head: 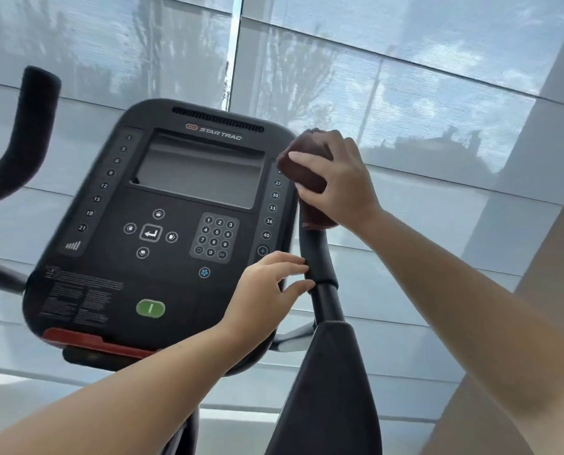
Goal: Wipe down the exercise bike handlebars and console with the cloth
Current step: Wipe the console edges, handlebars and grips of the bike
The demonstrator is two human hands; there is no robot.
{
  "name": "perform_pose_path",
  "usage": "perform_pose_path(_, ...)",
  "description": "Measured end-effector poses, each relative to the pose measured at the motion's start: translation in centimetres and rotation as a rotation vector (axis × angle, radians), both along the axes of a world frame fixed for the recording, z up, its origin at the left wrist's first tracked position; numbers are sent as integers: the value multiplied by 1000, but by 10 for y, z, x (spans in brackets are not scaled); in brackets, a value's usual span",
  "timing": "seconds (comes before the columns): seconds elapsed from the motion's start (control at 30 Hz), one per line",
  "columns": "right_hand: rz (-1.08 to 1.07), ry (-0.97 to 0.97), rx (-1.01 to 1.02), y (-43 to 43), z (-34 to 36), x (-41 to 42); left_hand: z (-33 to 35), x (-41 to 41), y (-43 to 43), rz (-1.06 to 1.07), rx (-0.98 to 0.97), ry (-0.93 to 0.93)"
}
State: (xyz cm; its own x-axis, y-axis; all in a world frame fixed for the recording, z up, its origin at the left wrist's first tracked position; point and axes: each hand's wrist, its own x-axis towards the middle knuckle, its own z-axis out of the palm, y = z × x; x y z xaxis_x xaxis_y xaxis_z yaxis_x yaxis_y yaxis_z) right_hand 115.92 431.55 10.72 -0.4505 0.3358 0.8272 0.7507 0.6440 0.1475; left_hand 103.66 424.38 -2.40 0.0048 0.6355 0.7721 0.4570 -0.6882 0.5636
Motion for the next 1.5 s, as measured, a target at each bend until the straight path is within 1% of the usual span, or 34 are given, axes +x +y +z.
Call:
perform_pose_path(0.07, -12, -83, -35, -2, -14, 8, 0, 0, 0, -14, -9, -34)
perform_pose_path(0.17, 48, -123, -190, -15, -35, 20, 0, 2, -2, -43, -51, -103)
perform_pose_path(0.33, 113, 26, -521, -38, -45, 29, -1, 4, -6, -74, -122, -153)
perform_pose_path(0.4, 125, 112, -607, -52, -51, 34, -2, 4, -6, -95, -139, -175)
perform_pose_path(0.47, 152, 239, -649, -70, -63, 39, -1, 5, -8, -112, -153, -201)
perform_pose_path(0.53, 199, 352, -671, -89, -77, 44, 0, 7, -10, -138, -159, -216)
perform_pose_path(0.63, 254, 442, -685, -105, -92, 50, 2, 7, -11, -165, -167, -205)
perform_pose_path(0.77, 345, 536, -695, -99, -96, 57, 4, 10, -9, -90, -128, -81)
perform_pose_path(0.87, 351, 645, -550, -78, -88, 55, 6, 12, -7, -21, -125, -7)
perform_pose_path(1.0, 418, 894, -357, -25, -45, 40, 10, 16, -5, 10, -197, 12)
perform_pose_path(1.07, 457, 897, -324, 3, -20, 31, 14, 19, -6, 31, -229, 27)
perform_pose_path(1.17, 541, 831, -394, 26, -12, 19, 20, 22, -8, 74, -272, 65)
perform_pose_path(1.23, 586, 828, -418, 26, -32, 20, 23, 25, -10, 88, -301, 60)
perform_pose_path(1.33, 594, 800, -436, 9, -80, 30, 27, 32, -13, 102, -331, 22)
perform_pose_path(1.43, 690, 874, -565, -10, -115, 41, 28, 37, -14, 110, -357, -33)
perform_pose_path(1.5, 754, 857, -625, -19, -127, 51, 29, 40, -16, 107, -381, -80)
